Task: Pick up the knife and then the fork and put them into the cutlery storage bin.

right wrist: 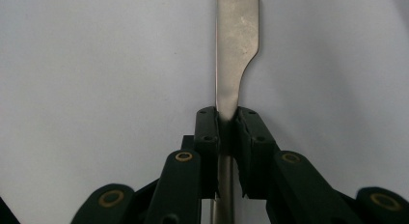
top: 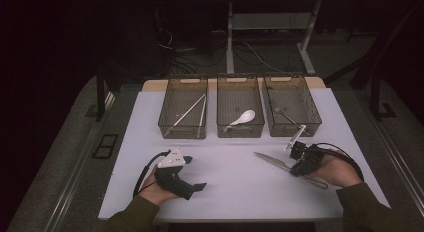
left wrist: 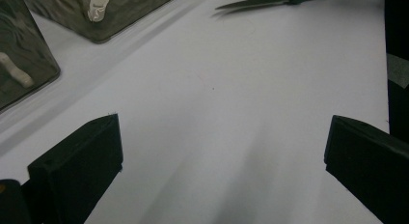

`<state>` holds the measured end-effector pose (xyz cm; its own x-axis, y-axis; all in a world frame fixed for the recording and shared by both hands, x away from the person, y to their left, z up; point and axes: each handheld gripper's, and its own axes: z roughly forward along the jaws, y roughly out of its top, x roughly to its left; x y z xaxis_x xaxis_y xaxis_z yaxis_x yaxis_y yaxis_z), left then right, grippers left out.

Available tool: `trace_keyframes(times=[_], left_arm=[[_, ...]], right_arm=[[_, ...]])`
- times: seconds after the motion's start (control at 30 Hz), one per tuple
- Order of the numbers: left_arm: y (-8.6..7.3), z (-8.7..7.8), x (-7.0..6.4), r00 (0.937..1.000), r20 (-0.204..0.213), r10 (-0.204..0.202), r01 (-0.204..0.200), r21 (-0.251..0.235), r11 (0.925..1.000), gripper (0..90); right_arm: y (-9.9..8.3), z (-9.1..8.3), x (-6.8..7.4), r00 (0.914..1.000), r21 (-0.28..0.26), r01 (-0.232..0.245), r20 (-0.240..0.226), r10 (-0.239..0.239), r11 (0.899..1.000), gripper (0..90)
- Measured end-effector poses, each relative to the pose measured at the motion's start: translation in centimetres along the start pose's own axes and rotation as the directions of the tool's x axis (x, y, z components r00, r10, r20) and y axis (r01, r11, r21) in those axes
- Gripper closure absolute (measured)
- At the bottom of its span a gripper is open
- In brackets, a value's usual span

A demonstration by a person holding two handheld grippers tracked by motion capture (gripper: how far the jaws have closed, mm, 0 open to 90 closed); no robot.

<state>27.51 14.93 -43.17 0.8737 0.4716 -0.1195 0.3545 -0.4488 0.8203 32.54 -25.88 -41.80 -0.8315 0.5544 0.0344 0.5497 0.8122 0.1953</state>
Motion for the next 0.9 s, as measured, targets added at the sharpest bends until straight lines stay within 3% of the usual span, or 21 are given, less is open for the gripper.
trace_keyframes(times=[0.3,0.9], left_arm=[[0.0,0.0,0.0,1.0000,0.000,-0.002,0.002,0.000,1.0000,0.0],[-0.1,0.3,0.3,1.0000,0.009,0.004,-0.004,0.002,1.0000,0.0]], right_arm=[[-0.7,-1.5,-0.6,0.9979,-0.072,-0.065,-0.007,0.064,0.995,79.7],[-1.8,-4.9,-2.6,0.9871,-0.191,-0.158,-0.004,0.160,0.969,80.0]])
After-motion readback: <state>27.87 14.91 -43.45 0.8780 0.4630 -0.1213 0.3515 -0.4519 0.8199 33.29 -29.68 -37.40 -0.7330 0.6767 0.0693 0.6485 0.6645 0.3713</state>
